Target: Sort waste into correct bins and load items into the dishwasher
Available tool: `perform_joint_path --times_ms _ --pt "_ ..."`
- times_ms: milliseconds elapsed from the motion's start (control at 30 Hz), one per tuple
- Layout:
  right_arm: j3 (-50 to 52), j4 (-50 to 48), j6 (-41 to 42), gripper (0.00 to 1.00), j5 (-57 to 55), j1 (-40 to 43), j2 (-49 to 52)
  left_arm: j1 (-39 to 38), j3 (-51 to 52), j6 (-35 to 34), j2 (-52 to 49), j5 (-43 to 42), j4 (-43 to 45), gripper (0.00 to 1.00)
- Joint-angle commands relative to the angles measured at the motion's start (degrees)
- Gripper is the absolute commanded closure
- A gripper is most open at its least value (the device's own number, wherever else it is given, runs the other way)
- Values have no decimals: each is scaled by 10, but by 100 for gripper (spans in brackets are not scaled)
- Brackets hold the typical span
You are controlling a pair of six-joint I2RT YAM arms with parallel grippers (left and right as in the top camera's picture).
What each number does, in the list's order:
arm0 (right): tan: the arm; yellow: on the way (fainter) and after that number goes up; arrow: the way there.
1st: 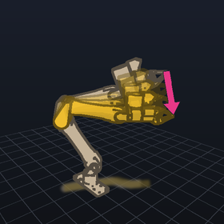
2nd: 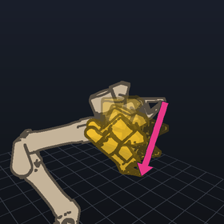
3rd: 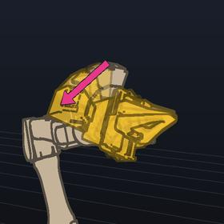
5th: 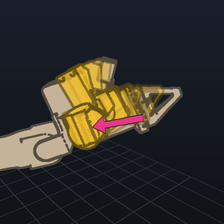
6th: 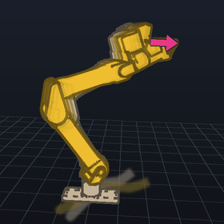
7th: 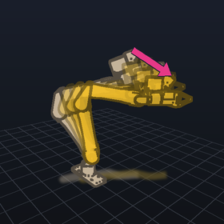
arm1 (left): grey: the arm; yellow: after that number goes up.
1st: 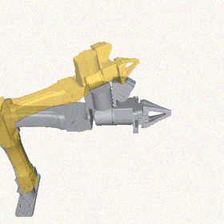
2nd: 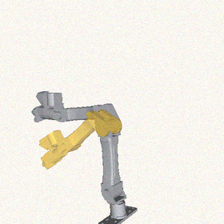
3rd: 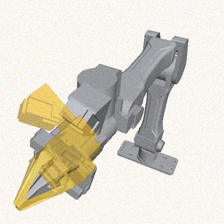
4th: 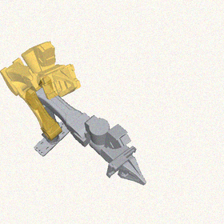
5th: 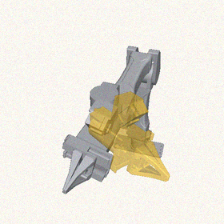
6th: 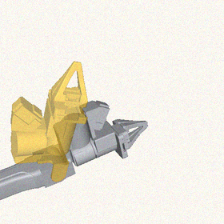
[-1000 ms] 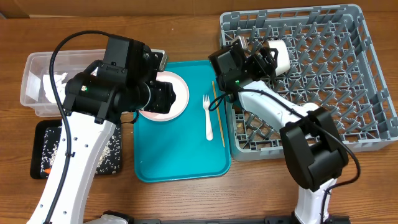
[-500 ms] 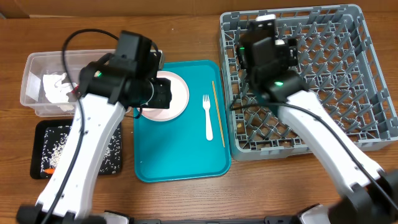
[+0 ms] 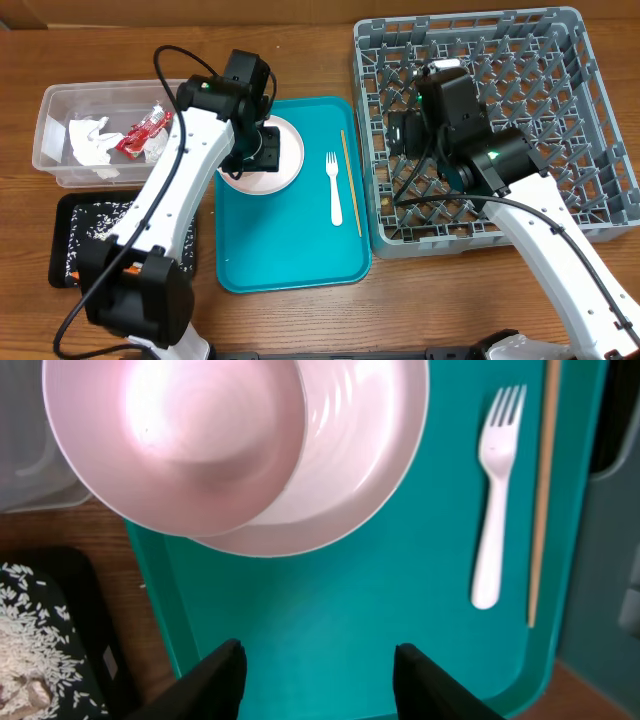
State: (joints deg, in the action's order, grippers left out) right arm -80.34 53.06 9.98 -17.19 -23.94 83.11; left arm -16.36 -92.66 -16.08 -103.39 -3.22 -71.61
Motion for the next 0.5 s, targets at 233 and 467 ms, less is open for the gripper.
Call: perform_joint_path --times_ms 233,467 --pt "-4 64 45 0 10 2 -8 1 -4 20 -99 38 56 50" --pt "-4 95 51 0 10 2 -8 2 -4 23 -148 47 109 49"
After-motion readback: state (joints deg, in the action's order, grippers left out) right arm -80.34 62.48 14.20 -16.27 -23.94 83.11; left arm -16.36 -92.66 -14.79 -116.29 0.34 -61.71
